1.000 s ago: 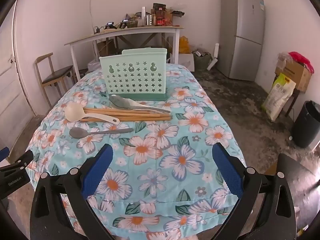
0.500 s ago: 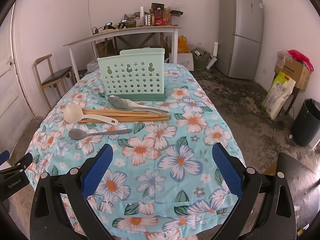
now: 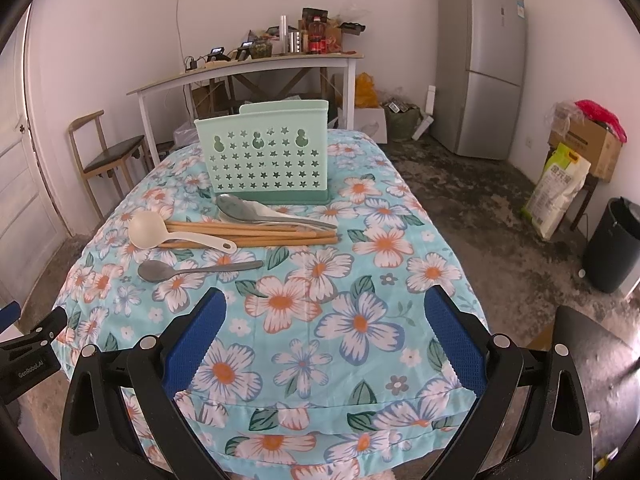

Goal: Organize utensils

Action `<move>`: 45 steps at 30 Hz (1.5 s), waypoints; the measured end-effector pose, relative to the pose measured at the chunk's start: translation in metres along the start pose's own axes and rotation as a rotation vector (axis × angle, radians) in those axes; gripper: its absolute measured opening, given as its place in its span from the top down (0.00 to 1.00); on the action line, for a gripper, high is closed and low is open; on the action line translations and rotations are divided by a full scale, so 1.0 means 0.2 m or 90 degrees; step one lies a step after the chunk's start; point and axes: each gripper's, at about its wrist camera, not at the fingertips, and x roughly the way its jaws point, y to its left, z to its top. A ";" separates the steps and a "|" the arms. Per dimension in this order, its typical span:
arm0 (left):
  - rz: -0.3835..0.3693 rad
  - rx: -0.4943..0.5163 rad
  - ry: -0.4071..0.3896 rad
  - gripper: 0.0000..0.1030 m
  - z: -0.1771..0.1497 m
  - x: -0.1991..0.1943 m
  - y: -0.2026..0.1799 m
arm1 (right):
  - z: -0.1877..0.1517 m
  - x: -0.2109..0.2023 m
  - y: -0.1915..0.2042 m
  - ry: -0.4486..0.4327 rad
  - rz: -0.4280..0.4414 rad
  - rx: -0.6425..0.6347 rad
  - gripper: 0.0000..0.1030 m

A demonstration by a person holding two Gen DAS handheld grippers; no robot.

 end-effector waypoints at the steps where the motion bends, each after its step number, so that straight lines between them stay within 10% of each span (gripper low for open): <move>1: 0.000 0.000 0.000 0.06 0.00 0.00 0.00 | 0.00 0.00 0.00 0.000 0.000 0.000 0.08; 45: -0.014 0.011 0.013 0.06 0.04 0.06 -0.06 | 0.01 -0.02 -0.03 -0.007 -0.005 0.008 0.08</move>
